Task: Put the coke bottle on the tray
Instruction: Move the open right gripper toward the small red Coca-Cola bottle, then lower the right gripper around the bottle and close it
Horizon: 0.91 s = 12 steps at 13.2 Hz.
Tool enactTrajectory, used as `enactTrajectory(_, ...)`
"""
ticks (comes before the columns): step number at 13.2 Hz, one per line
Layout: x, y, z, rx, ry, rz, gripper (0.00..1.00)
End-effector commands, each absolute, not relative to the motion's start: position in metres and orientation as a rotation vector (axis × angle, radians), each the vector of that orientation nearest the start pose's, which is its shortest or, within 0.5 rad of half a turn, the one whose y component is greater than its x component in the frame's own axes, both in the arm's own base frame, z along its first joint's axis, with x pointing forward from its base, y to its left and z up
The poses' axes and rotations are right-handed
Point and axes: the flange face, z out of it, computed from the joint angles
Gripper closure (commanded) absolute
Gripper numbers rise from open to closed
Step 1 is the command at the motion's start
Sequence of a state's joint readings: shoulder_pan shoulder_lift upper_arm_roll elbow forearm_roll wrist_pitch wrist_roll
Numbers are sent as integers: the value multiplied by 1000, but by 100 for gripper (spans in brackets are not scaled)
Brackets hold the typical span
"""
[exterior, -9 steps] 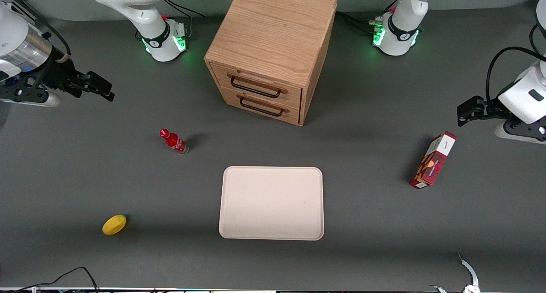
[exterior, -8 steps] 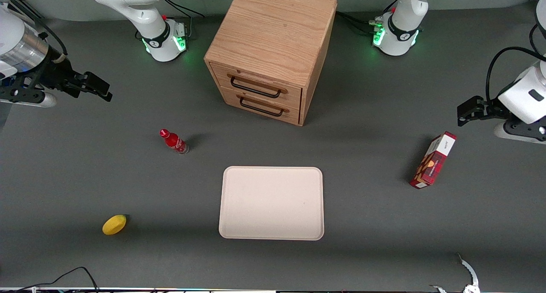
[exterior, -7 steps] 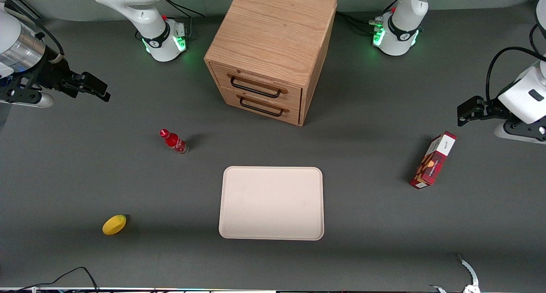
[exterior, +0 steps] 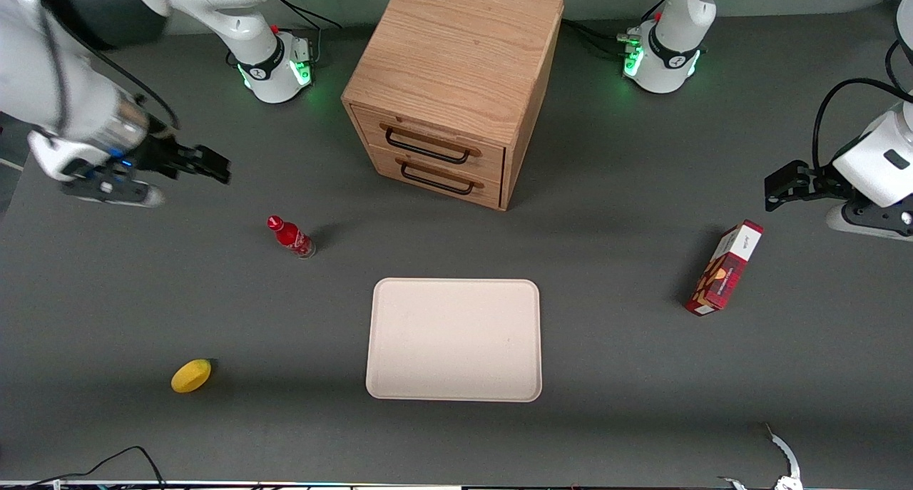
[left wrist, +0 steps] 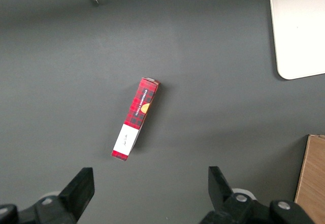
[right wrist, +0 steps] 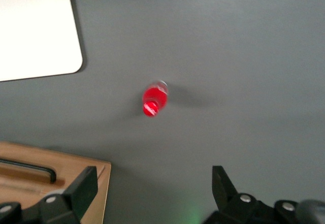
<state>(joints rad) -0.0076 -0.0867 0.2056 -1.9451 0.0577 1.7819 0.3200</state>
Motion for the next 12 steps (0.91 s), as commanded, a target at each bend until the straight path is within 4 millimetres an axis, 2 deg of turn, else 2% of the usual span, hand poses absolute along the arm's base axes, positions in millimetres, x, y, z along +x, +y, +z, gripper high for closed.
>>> enactTrajectory(1, 490, 120, 423, -3113, 230, 32, 0)
enactTrajectory(3, 489, 118, 371, -3129, 186, -69, 0)
enactTrajectory(5, 490, 115, 339, -3121, 178, -103, 0)
enactTrajectory(8, 491, 113, 325, -3114, 181, -116, 0)
enactTrajectory(9, 490, 114, 323, -3114, 179, -109, 15)
enactTrajectory(10, 491, 114, 323, -3113, 179, -113, 36)
enactTrajectory(12, 491, 115, 324, -3113, 176, -115, 68)
